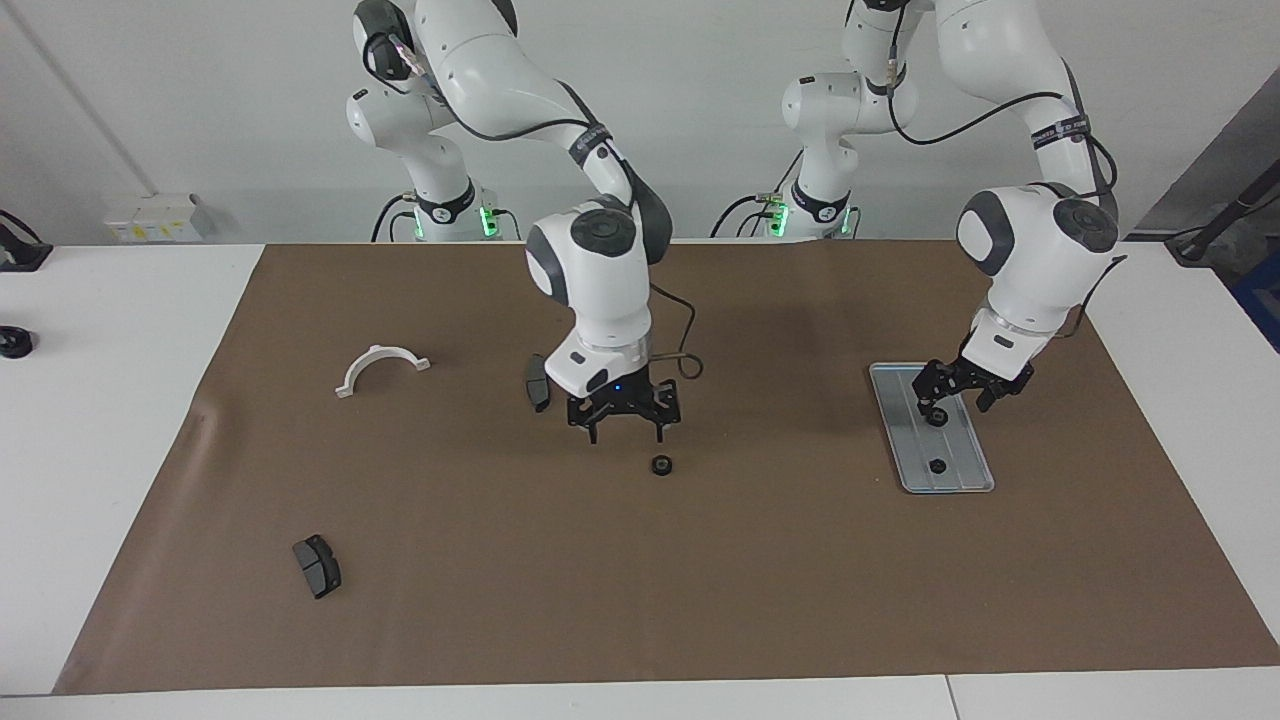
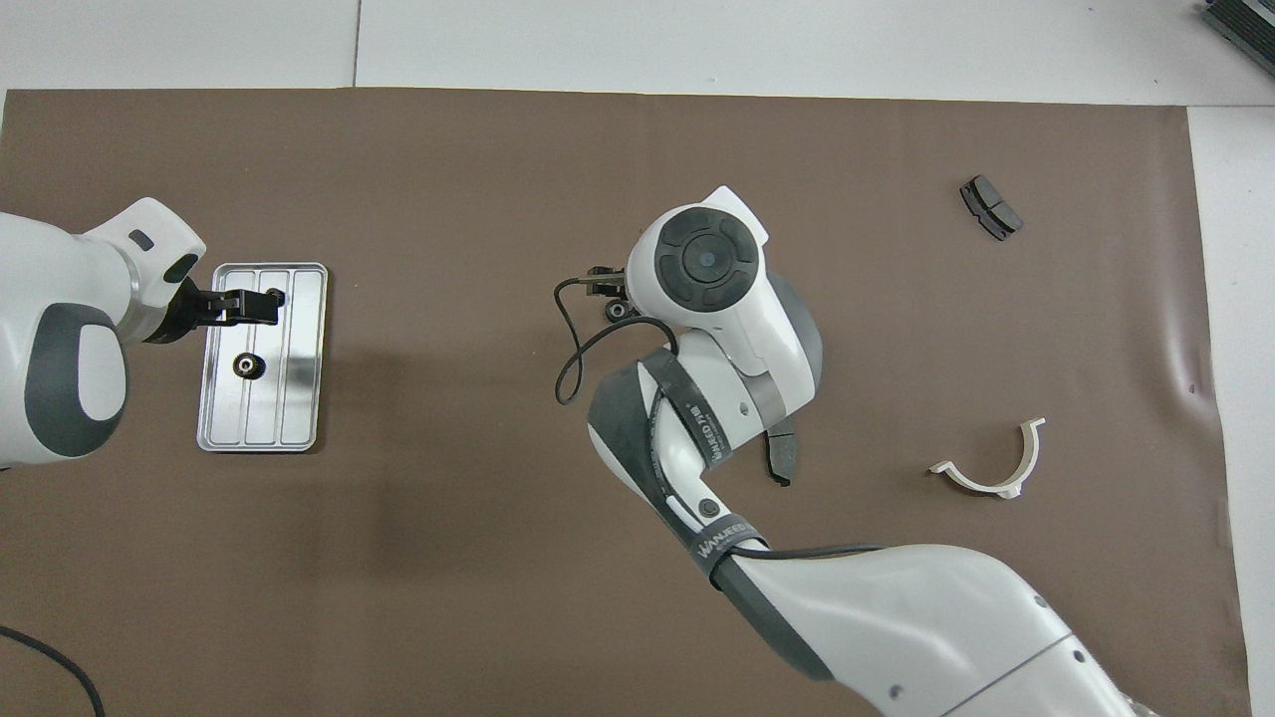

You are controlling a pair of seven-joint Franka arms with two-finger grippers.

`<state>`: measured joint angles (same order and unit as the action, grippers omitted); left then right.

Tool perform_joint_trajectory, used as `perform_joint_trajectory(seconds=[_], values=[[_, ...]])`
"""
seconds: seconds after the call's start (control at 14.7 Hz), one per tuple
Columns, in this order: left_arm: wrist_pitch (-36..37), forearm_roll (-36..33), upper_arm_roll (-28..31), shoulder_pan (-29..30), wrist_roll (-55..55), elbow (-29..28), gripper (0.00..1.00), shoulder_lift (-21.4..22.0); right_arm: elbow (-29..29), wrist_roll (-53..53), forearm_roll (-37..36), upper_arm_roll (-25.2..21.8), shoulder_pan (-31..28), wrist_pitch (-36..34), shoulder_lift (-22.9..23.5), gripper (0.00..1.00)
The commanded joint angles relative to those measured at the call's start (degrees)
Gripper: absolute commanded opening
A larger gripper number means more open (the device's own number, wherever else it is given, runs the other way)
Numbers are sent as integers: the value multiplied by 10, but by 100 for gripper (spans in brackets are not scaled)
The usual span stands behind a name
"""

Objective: Place bearing gear from tray to pile
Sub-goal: 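Grasp the bearing with the right gripper while the left gripper returns to tray, then hold the bearing with the right gripper while the left gripper grasps another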

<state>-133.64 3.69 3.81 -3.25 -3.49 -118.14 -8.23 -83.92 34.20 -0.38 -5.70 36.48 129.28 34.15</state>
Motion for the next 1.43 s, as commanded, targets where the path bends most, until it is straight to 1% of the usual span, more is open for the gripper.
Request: perform_joint_trajectory(seconds=[0.0, 0.07, 0.14, 0.2, 0.34, 0.48, 0.55, 0.68, 0.82, 0.95, 1.16, 1.23, 1.36], values=[[-43, 4, -6, 17, -25, -47, 100, 22, 51, 14, -17, 1, 11, 3, 45, 100], [-48, 4, -6, 25, -33, -48, 100, 18, 42, 14, -17, 1, 12, 17, 46, 100], [-50, 4, -7, 25, -35, -54, 88, 12, 35, 12, -17, 1, 12, 40, 49, 100], [-56, 4, -7, 26, -35, -66, 83, 13, 24, 10, -18, 1, 12, 47, 48, 100], [-70, 4, -6, 32, -35, -82, 83, 15, 18, 4, -21, 1, 13, 49, 49, 100], [-73, 4, -7, 33, -36, -91, 83, 12, 17, 1, -44, 1, 18, 52, 58, 100], [-81, 4, -7, 35, -37, -96, 83, 10, 16, 2, -50, 1, 18, 50, 58, 93], [-103, 4, -7, 36, -37, -109, 83, 10, 3, 0, -51, 1, 18, 54, 57, 74], [-117, 4, -7, 36, -37, -117, 83, 7, -1, -1, -51, 1, 20, 62, 58, 66], [-138, 4, -7, 36, -37, -118, 83, -3, -2, -3, -51, 2, 20, 55, 58, 63], [-183, 4, -6, 38, -63, -118, 83, -20, -3, -3, -51, 2, 21, 50, 58, 62], [-185, 4, -6, 48, -66, -118, 83, -21, -7, -4, -51, 2, 22, 48, 56, 62], [-184, 4, -7, 51, -68, -118, 83, -22, -12, -10, -51, 2, 30, 48, 55, 62]])
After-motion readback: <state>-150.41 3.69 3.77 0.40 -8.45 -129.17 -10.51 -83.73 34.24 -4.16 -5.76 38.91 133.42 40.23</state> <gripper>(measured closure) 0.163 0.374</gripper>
